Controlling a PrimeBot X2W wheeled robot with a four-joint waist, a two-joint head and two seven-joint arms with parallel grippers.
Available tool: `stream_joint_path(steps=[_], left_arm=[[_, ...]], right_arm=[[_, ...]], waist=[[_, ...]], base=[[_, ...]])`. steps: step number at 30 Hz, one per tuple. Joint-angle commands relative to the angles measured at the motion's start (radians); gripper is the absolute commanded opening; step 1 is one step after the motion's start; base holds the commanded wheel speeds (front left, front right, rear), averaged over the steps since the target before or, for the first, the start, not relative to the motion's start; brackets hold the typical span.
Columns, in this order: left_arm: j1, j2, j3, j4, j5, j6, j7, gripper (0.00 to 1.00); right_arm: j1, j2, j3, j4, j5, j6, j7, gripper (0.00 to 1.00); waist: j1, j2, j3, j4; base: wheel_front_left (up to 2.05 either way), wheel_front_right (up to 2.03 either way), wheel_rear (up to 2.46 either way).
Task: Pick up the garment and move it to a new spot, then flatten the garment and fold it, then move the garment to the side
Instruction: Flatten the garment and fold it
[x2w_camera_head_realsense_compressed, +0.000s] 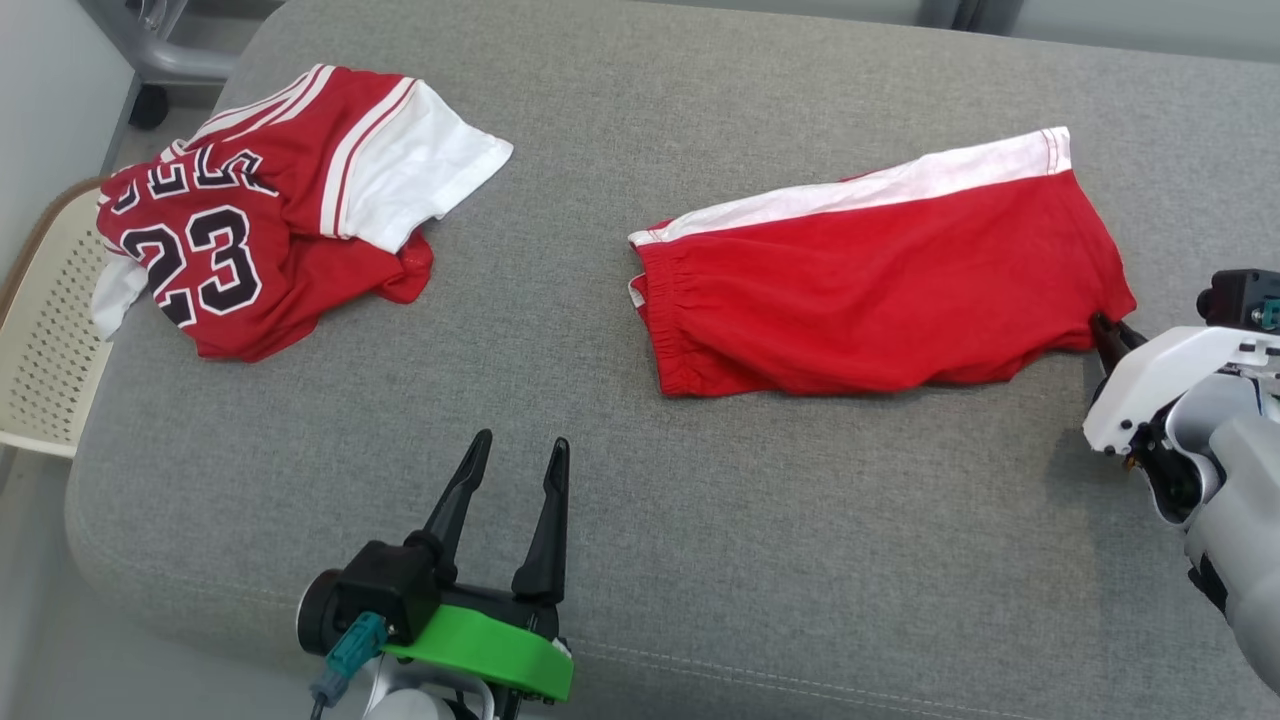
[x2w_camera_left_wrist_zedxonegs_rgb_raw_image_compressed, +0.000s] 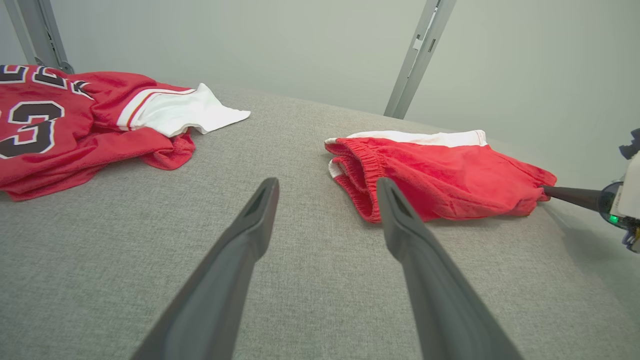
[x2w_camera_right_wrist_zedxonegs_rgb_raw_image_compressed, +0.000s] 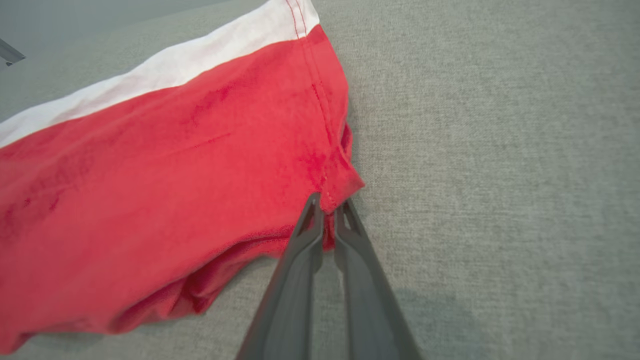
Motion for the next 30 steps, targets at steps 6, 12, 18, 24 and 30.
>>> stream_joint_path(steps=[6, 12, 18, 24, 30], left_arm=[[0.027, 0.005, 0.011, 0.016, 0.006, -0.001, -0.001, 1.0], [0.042, 0.01, 0.018, 0.025, 0.001, 0.007, -0.001, 1.0], [0.047, 0.015, 0.012, 0.042, 0.0, 0.009, -0.001, 1.0], [0.057, 0.023, 0.015, 0.061, -0.001, 0.017, -0.001, 1.0], [0.068, 0.04, 0.036, 0.075, 0.004, 0.053, 0.005, 1.0]], right_arm=[[0.083, 0.008, -0.025, -0.037, -0.012, -0.002, -0.028, 0.0], [0.137, 0.017, -0.053, -0.044, -0.046, -0.002, -0.043, 0.11], [0.167, 0.037, -0.081, -0.051, -0.081, -0.002, -0.031, 1.0], [0.214, 0.047, -0.131, -0.06, -0.11, -0.002, -0.069, 1.0], [0.267, 0.07, -0.192, -0.12, -0.172, -0.002, -0.139, 1.0]], waist=[[0.0, 0.0, -0.041, -0.029], [0.0, 0.0, -0.061, -0.047], [0.0, 0.0, -0.078, -0.058], [0.0, 0.0, -0.119, -0.056], [0.0, 0.0, -0.172, -0.066]], base=[[0.0, 0.0, 0.0], [0.0, 0.0, 0.0], [0.0, 0.0, 0.0], [0.0, 0.0, 0.0], [0.0, 0.0, 0.0]])
